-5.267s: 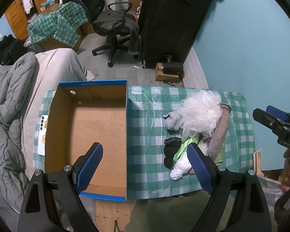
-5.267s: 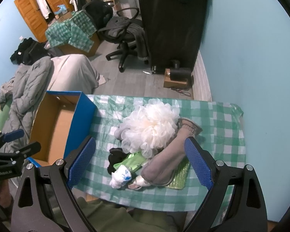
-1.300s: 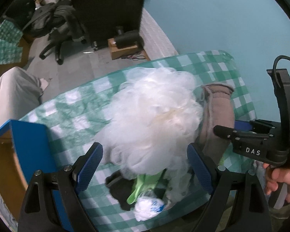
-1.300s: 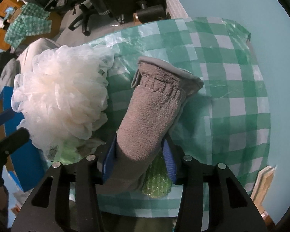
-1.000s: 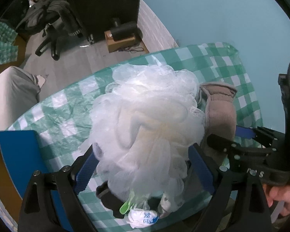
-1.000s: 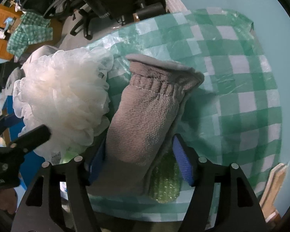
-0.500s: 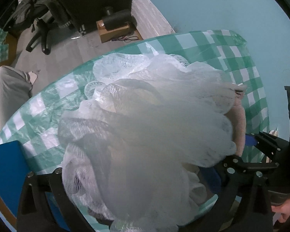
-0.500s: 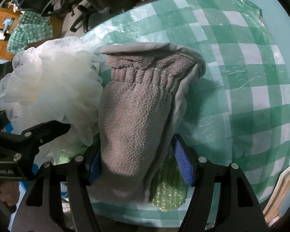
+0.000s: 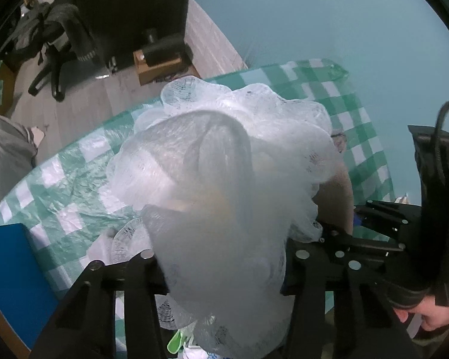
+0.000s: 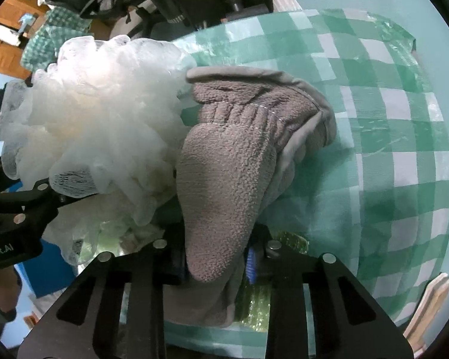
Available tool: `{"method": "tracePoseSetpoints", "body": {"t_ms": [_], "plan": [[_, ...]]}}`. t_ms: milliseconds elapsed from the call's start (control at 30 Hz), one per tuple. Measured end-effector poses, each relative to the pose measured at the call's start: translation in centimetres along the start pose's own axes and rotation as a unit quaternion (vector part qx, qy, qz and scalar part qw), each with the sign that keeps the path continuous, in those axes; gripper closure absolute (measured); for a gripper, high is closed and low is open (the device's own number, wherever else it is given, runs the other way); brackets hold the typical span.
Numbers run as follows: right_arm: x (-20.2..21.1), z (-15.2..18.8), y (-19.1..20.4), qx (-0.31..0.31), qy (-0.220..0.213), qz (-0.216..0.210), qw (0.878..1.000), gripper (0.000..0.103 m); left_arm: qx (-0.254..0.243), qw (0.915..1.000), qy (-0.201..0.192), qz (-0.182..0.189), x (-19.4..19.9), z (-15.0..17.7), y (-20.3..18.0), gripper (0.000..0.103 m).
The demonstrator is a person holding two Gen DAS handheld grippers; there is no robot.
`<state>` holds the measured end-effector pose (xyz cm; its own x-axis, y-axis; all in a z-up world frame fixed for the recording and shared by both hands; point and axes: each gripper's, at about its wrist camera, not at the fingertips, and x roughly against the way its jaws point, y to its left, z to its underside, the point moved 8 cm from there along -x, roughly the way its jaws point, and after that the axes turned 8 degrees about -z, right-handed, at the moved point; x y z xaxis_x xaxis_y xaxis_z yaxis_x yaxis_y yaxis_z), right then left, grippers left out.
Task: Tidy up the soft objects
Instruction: 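Close the left tool on the bath puff while the right tool grips the grey mitten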
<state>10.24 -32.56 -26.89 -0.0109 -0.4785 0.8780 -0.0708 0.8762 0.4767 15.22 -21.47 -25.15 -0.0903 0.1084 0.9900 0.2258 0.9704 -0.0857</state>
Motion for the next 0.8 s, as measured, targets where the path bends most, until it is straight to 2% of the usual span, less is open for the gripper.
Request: {"method": "tracePoseSetpoints", "body": {"t_ms": [300, 567, 800], "plan": [[3.3, 0.4, 1.1, 0.015, -0.022, -0.020, 0.999, 0.077, 0.013, 0.9989, -0.043, 0.013, 3.2, 0.8, 1.0, 0.062], [5.1, 0.3, 0.8, 0.030, -0.041, -0.021, 0.998, 0.077, 0.039, 0.9962, -0.075, 0.020, 6.1, 1.5, 2.2, 0.063], [5.9, -0.5, 3.1, 0.051, -0.051, -0.017, 0.997, 0.077, 0.053, 0.9935, -0.099, 0.017, 8.4, 2.4, 3.3, 0.064]]}}
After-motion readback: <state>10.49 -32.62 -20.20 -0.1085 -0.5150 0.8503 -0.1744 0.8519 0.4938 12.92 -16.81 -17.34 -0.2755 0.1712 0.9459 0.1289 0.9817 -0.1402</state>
